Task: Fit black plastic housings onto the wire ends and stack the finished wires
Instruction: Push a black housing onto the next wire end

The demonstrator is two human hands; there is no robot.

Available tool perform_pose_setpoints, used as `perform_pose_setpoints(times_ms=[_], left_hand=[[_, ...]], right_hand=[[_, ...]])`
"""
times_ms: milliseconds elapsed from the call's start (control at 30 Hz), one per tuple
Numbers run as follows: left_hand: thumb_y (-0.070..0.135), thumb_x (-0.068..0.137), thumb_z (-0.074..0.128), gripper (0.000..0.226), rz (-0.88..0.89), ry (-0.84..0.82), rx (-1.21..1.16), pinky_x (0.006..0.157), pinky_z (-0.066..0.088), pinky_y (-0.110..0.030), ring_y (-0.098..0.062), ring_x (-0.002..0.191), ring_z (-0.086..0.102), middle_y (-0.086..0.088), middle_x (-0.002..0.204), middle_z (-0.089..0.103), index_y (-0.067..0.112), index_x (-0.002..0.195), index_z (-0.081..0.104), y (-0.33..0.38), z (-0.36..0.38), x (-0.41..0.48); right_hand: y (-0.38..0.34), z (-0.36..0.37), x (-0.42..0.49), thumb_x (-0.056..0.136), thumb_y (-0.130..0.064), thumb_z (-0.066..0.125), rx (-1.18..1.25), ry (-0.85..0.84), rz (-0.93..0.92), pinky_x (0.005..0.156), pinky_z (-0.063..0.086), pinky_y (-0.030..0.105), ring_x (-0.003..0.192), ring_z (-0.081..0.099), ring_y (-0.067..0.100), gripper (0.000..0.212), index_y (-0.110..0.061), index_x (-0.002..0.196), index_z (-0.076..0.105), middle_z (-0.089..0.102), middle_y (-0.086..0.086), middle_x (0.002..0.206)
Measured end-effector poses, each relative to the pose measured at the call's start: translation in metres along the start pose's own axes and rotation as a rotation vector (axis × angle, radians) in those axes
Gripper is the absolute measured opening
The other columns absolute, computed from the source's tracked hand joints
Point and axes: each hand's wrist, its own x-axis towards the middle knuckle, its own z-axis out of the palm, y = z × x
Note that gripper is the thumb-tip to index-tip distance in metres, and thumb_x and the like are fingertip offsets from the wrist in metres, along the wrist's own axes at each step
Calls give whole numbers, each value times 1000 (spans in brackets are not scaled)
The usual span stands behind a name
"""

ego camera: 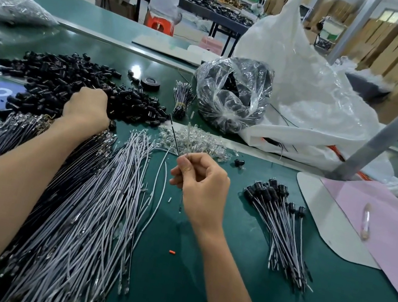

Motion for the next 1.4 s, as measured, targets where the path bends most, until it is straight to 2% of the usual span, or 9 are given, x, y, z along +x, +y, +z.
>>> perform_pose_setpoints(times_ms=[167, 367, 467, 600, 700, 800, 967, 1233, 1400], left_hand=[[-4, 83, 61, 5, -5, -10, 2, 74, 47, -44, -44, 93, 58, -24, 97, 61, -1, 85, 64, 2, 3, 0], [-2, 87, 61, 22, 46, -1, -96, 85, 50, -44, -41, 104, 60, -21, 109, 66, 3, 106, 71, 3, 3, -8], [4, 91, 65, 21, 112, 56, -485, 93, 50, -35, -27, 102, 64, -13, 111, 70, 6, 111, 71, 11, -6, -22], [11, 77, 75, 10, -139, -309, -1299, 59, 57, -19, -12, 67, 67, -6, 82, 75, 10, 87, 76, 21, -29, -68], [11, 67, 74, 23, -282, -526, -1615, 51, 55, -17, -14, 63, 71, -9, 79, 75, 4, 89, 74, 18, -28, -95], [10, 68, 74, 12, -355, -529, -1814, 49, 54, -15, -15, 66, 73, -12, 81, 74, 4, 78, 76, 15, -18, -106], [12, 68, 75, 4, -333, -479, -1894, 52, 55, -16, -14, 69, 73, -10, 82, 75, 10, 68, 78, 13, -9, -107], [11, 67, 72, 17, -192, -420, -1845, 54, 56, -17, -12, 65, 72, -5, 76, 74, 7, 83, 71, 22, -9, -116], [13, 64, 74, 8, -112, -375, -1772, 58, 57, -18, -14, 66, 72, -4, 74, 74, 14, 71, 77, 22, -7, -115]], right_hand=[[-1, -2, 0, 93, -6, 65, -6, 8, -3, 55, 54, 22, 53, 66, 13, 18, -15, 77, 65, 68, -1, 62], [0, -3, 0, 93, -7, 64, -12, 24, -14, 53, 50, 19, 52, 65, 13, 18, -14, 77, 65, 69, 3, 64], [0, -6, 1, 93, -8, 65, -19, 39, -19, 54, 51, 21, 52, 65, 11, 18, -17, 77, 65, 70, 1, 65], [-2, -10, 3, 90, -11, 70, -71, 24, -45, 56, 51, 20, 51, 60, 4, 22, -27, 75, 66, 69, -7, 64], [-4, -13, 5, 87, -12, 72, -130, 27, -67, 60, 52, 27, 57, 58, 7, 21, -28, 75, 68, 68, -9, 66], [-3, -15, 4, 86, -12, 74, -129, 30, -72, 60, 50, 27, 59, 57, 12, 10, -19, 79, 74, 69, -6, 66], [0, -18, 5, 84, -12, 76, -155, 39, -72, 55, 40, 11, 52, 51, -1, 5, -15, 80, 76, 61, -20, 59], [1, -15, 3, 84, -12, 76, -205, 34, -97, 58, 42, 12, 55, 54, -2, 2, -11, 83, 77, 66, -11, 67], [1, -15, 3, 85, -12, 75, -210, 47, -87, 60, 44, 14, 57, 56, -1, 3, -9, 84, 77, 68, -9, 69]])
